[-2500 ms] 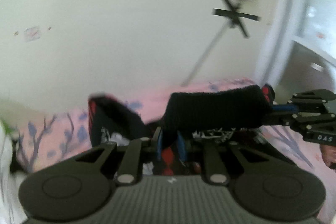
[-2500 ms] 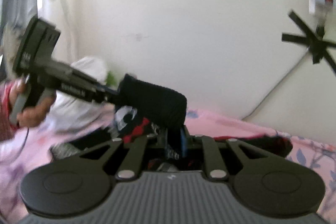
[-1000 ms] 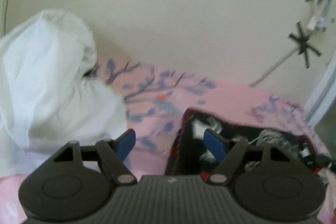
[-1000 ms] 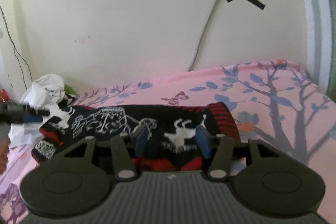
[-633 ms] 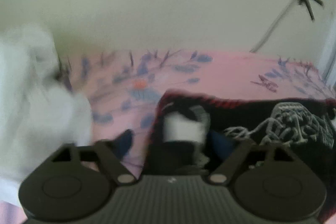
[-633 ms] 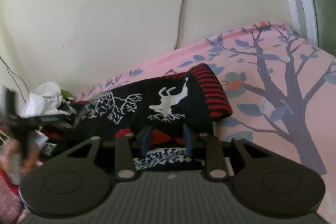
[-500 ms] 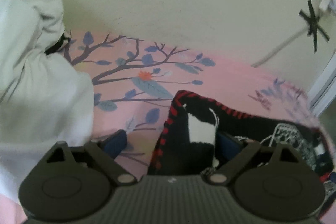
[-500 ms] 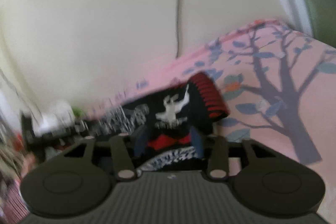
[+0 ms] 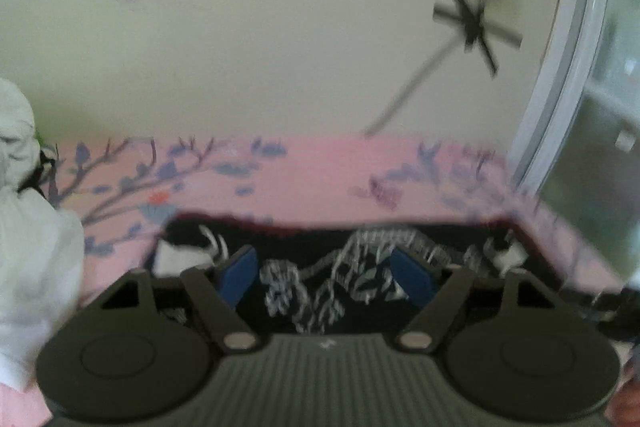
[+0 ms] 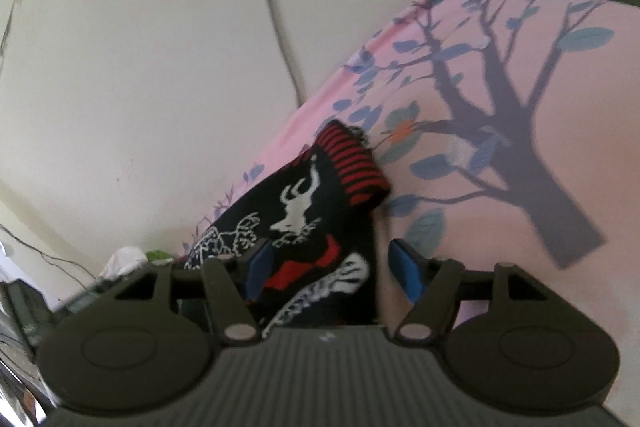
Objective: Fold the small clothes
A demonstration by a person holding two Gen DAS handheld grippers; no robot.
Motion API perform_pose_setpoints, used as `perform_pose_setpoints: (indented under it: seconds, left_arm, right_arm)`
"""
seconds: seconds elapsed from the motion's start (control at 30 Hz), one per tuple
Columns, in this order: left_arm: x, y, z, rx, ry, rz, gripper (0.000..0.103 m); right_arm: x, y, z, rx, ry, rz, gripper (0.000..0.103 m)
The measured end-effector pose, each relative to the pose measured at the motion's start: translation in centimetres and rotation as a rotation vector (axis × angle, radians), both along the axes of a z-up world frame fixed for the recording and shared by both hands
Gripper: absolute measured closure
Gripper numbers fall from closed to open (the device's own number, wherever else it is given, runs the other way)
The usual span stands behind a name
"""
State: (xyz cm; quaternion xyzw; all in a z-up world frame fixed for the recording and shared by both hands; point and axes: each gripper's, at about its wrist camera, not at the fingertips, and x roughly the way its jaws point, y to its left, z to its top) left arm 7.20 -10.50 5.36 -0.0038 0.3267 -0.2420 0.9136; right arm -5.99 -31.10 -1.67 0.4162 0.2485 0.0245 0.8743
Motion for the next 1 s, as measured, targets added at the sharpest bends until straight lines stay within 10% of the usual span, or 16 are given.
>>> perform_pose_setpoints:
  seconds: [0.23,0.53,1.0]
  left_arm:
    - [0.7,-0.9,-2.8,0.09,0.01,0.011,0.022]
    - [0.6,-0.7,-3.5,0.089,0.0,-0.038,0.001]
    - [0.3,-1.1,-3.8,0.122,-0.004,-0.077,0.0]
  right_arm:
    - [0.4,3.1,0.1,-0.147,-0.072,0.002,0.02]
    - [0.3,3.7,0.0,-0.181,-0.092,0.0,0.016]
    - [0.2,3.5,0.0,-0.174,-0.096,0.016,0.016]
